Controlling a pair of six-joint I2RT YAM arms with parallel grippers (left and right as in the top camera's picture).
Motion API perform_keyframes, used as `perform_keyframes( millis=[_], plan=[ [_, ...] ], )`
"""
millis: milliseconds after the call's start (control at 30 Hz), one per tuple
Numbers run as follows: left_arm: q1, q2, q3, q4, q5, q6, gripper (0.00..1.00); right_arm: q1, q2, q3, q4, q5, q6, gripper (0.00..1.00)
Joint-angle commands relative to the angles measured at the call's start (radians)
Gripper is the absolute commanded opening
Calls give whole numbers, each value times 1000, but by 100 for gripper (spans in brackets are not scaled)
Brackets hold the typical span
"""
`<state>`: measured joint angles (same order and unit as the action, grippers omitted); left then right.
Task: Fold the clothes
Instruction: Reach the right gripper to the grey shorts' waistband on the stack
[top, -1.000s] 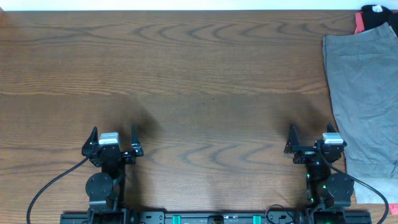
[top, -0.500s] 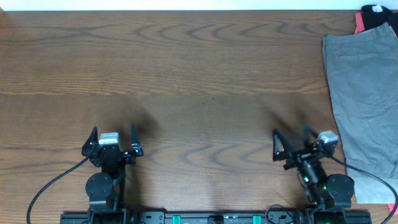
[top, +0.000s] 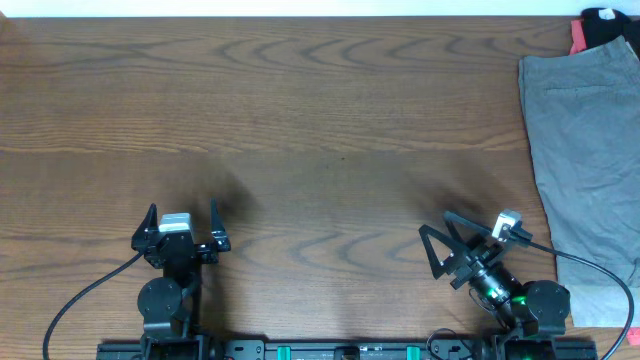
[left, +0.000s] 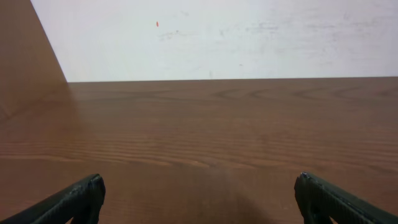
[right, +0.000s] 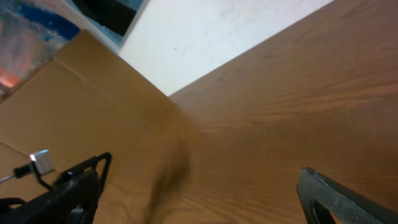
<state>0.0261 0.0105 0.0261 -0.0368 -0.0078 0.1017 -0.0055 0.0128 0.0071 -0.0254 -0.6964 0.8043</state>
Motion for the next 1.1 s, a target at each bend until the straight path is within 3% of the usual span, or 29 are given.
perform_keyframes(
  millis=[0, 167, 367, 467, 667, 833, 967, 1067],
  plan=[
    [3, -5, -22, -34, -27, -8, 98, -8, -2, -2, 7, -27, -3, 99],
    [3, -5, -22, -34, -27, -8, 98, -8, -2, -2, 44, -3, -58, 99],
    [3, -5, -22, -34, -27, -8, 98, -8, 15, 60, 262, 155, -43, 99],
    [3, -5, -22, -34, -27, -8, 98, -8, 77, 149, 256, 238, -154, 99],
    [3, -5, -22, -34, -27, -8, 98, -8, 409, 420, 129, 350, -413, 99],
    [3, -5, -22, -34, -27, -8, 98, -8, 788, 708, -3, 412, -519, 99],
    [3, -5, -22, -34, -27, -8, 98, -8, 1102, 1008, -191, 464, -606, 99],
    [3, -5, -22, -34, -27, -8, 98, -8, 1323, 1241, -357, 631, -648, 99]
  ],
)
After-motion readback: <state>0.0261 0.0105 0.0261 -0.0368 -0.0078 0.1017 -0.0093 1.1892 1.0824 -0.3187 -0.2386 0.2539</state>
